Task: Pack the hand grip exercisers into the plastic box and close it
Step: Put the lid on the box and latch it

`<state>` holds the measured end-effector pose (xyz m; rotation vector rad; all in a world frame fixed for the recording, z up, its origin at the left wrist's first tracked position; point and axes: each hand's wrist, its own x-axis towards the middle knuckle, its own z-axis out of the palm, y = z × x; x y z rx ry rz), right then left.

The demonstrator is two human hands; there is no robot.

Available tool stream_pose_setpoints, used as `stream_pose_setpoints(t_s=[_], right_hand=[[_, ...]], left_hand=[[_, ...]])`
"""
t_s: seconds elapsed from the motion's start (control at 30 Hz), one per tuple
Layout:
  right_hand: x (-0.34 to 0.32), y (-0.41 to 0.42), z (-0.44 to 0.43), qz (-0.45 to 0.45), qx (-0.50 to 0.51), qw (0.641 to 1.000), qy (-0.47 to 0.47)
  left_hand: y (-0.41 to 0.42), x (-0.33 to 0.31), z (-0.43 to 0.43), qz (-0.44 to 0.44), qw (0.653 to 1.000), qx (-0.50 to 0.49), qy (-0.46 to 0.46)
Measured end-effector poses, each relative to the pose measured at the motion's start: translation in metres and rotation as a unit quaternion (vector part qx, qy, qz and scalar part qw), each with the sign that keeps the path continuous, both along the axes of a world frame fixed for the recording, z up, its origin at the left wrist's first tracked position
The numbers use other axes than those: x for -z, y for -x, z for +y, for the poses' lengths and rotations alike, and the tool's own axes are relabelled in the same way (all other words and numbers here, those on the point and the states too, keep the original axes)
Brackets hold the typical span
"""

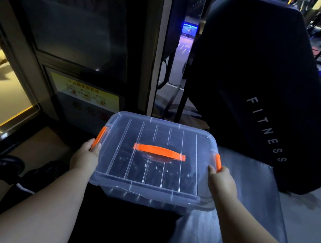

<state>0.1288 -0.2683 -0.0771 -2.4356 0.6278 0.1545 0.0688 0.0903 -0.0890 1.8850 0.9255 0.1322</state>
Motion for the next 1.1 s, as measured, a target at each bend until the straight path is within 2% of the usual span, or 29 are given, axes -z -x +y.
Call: stream_pose_setpoints(t_s=[0.23, 0.33, 0.5, 0.7, 0.93, 1.1], right_hand=[[0.001, -0.006, -0.003, 0.014, -0.024, 1.0, -0.008], [0.001, -0.003, -0.007, 0.014, -0.036, 0.999, -0.017], [-0.003, 0.004, -0.042, 0.01, -0.019, 1.0, -0.023], [-0.007, 0.021, -0.128, 0.007, 0.018, 1.0, -0.001], [-0.005, 0.034, -0.203, 0.01, 0.055, 0.998, 0.017], [-0.002, 0.035, -0.219, -0.001, 0.06, 0.998, 0.014]], left_hand=[[-0.006, 0.001, -0.005, 0.063, 0.995, -0.003, -0.079], [-0.004, 0.0, -0.008, 0.061, 0.992, 0.003, -0.106], [-0.007, -0.004, -0.04, 0.034, 0.994, 0.034, -0.094], [-0.016, -0.006, -0.126, -0.001, 0.994, 0.091, -0.061], [-0.034, -0.005, -0.199, 0.001, 0.99, 0.129, -0.057], [-0.038, -0.004, -0.215, 0.012, 0.99, 0.12, -0.078]])
